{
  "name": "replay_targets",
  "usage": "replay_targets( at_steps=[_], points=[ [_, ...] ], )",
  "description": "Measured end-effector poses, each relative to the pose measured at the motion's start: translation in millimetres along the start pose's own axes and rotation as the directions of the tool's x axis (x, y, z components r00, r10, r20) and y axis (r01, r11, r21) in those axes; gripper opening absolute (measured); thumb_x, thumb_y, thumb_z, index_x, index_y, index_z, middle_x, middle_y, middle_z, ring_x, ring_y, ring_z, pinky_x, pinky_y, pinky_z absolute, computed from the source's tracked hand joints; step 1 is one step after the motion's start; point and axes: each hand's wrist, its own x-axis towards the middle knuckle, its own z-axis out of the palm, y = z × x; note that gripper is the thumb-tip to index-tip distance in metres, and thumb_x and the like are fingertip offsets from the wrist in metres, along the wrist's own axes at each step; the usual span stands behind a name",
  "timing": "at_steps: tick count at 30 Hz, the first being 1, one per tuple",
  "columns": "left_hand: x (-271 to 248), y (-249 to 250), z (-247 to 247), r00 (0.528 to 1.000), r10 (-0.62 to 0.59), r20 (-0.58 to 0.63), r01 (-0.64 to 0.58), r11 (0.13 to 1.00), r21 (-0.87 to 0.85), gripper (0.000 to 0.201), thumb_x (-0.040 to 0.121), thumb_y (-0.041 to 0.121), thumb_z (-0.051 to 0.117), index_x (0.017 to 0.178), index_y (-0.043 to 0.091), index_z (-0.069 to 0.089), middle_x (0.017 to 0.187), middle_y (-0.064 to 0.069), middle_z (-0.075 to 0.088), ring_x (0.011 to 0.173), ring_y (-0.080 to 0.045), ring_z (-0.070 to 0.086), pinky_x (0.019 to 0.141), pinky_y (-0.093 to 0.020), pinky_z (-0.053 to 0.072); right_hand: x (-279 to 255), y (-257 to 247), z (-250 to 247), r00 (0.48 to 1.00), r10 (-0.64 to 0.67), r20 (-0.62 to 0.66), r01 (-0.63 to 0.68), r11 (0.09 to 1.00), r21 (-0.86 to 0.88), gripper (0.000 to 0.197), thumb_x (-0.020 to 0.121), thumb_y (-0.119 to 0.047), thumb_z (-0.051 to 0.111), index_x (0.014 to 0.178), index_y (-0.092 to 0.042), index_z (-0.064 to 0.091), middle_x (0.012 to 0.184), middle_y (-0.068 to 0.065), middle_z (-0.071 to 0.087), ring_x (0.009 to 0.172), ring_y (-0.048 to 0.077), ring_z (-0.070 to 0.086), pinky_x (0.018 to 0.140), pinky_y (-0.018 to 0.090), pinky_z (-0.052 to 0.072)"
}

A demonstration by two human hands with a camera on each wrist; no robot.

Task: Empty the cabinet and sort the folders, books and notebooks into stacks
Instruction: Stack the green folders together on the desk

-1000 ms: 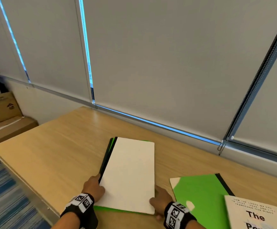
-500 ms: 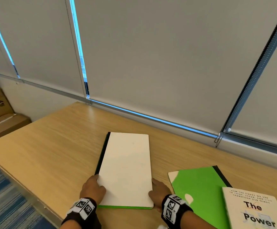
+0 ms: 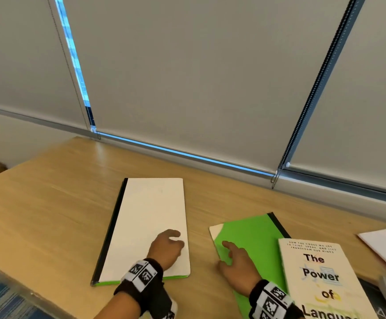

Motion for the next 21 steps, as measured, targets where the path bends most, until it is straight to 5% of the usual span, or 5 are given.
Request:
replay_targets(
  at_steps=[2,4,11,17,21],
  points=[
    [-11.9,8.8,43.9,0.968,-0.123,0.22,0.163,0.972,-0.171,0.018,0.087,0.0,0.051,0.096,0.014,0.053,0.074,-0.007,0.057,0.057,-0.021,0.052,0.052,-0.025,0.041,-11.7,18.0,-17.0,0.998,0.042,-0.053,-0.04,0.998,0.04,0.061,0.089,-0.031,0.063,0.144,-0.025,0.037,0.132,0.009,0.044,0.124,0.022,0.048,0.103,0.027,0.038],
    [-21.7,9.0,84.4,0.917,-0.197,0.347,0.268,0.948,-0.169,0.016,0.086,0.0,0.049,0.091,0.015,0.052,0.073,-0.007,0.051,0.052,-0.018,0.048,0.051,-0.026,0.045,-22.0,36.0,-30.3,0.992,0.093,-0.085,-0.087,0.994,0.066,0.061,0.087,-0.031,0.065,0.142,-0.024,0.04,0.135,0.01,0.045,0.126,0.023,0.047,0.106,0.031,0.039],
    [-24.5,4.4,133.5,0.895,-0.285,0.343,0.395,0.864,-0.312,0.012,0.091,0.009,0.052,0.097,0.007,0.062,0.079,-0.008,0.066,0.078,-0.025,0.061,0.072,-0.035,0.052,-44.5,66.9,-46.0,0.987,0.142,-0.079,-0.137,0.988,0.07,0.058,0.089,-0.03,0.063,0.142,-0.024,0.039,0.14,0.006,0.049,0.128,0.018,0.047,0.1,0.02,0.037],
    [-34.7,8.7,152.4,0.977,-0.16,0.143,0.205,0.897,-0.391,0.015,0.091,0.0,0.051,0.104,0.008,0.053,0.084,-0.017,0.068,0.066,-0.03,0.067,0.062,-0.042,0.058,-50.1,65.5,-43.2,0.996,0.089,-0.015,-0.089,0.996,0.023,0.065,0.085,-0.04,0.064,0.142,-0.027,0.037,0.139,0.003,0.048,0.126,0.015,0.049,0.105,0.018,0.036],
    [-41.2,13.1,154.6,0.997,-0.043,0.06,0.06,0.947,-0.316,0.024,0.09,0.003,0.058,0.107,0.018,0.049,0.096,-0.017,0.067,0.077,-0.036,0.069,0.063,-0.04,0.059,-55.9,60.9,-39.4,0.997,0.059,0.041,-0.054,0.99,-0.129,0.087,0.076,-0.051,0.064,0.15,-0.03,0.023,0.146,-0.001,0.038,0.135,0.02,0.038,0.113,0.027,0.03]
  ],
)
